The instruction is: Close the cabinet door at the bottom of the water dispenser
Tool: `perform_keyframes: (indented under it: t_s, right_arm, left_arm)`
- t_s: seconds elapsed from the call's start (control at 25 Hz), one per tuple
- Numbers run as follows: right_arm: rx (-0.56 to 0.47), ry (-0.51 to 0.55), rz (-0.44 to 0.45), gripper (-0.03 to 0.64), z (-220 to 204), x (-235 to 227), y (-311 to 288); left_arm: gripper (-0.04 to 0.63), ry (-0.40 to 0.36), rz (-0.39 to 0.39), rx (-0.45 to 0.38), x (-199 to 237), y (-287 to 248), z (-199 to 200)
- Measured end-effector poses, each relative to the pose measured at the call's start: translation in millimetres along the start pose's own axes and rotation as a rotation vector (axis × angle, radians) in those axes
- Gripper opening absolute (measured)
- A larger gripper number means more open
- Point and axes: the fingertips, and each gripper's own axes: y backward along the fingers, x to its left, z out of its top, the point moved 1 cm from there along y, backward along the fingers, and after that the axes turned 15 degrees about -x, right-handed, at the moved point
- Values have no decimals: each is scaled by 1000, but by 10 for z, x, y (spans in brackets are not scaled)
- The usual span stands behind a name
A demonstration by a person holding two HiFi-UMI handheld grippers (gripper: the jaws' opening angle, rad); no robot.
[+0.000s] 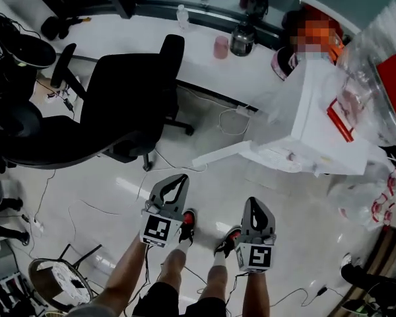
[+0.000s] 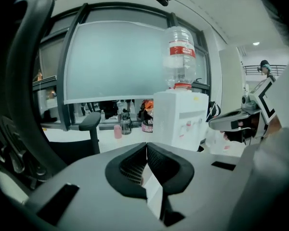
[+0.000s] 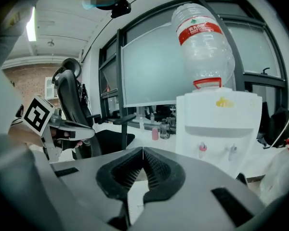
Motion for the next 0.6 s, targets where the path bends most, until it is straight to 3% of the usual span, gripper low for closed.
perform_keyframes:
  t_s: [0.08, 0.2, 0.36, 0.6]
  right_arm:
    - [57, 7, 4, 17, -190, -37, -60]
    - [28, -2, 5, 17, -343, -25, -222]
    - [77, 13, 10, 17, -494, 71, -377]
    - [109, -8, 19, 17, -1179, 45, -543]
  left_arm:
    - [23, 14, 10, 19, 41, -67, -208]
    - [23, 38, 18, 40, 160, -131, -461]
    - [23, 78, 7, 67, 320, -138, -707]
    - [23, 96, 1, 99, 333, -266, -1388]
